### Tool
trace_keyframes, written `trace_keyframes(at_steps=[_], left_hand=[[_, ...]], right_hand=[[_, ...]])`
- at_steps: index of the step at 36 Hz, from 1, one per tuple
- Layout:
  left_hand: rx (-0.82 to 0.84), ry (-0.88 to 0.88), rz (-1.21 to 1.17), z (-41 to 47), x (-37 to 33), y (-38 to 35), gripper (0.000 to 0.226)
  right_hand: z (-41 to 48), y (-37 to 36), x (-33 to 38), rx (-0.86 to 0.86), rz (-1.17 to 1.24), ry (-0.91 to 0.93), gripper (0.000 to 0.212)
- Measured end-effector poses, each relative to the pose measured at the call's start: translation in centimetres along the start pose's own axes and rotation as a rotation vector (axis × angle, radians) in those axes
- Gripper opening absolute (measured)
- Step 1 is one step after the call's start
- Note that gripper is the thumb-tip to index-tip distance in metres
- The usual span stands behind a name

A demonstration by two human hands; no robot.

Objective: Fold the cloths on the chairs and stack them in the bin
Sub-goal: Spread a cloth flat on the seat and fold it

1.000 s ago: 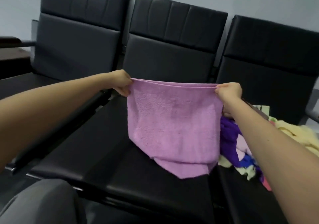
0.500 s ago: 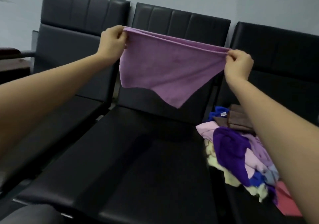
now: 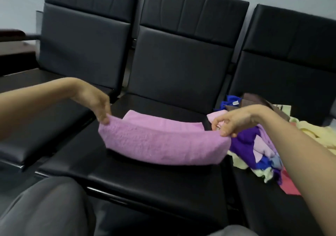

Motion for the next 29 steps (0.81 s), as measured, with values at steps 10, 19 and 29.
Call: trace_keyframes(at_steps=[10,19,29], left_hand=[[-0.198,0.126,-0.015,2.1,0.3,-0.5,0.017],[-0.741,0.213,-0.061,9.6,0.4,-1.7,0.06],[-0.459,-0.143,0.401,15.8,-4.8,-11.4,0.049]], right_hand=[[2.4,-1.5,-0.1,-0.06,-0.077,-0.089,0.016],[6.7,-2.8,-0.8,-0.688,-0.12,0.018,0.048],[9.4,-7.7,-0.6,-0.78,-0.046,0.066,0.03]])
Point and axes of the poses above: each hand's wrist, its own z-axis towards the middle knuckle, its own y-axis out of the back of the hand, x = y × z, the point moved 2 cm from there along z, towards the middle knuckle, and after that the axes turned 5 degrees about -x, right-handed, at the moved point
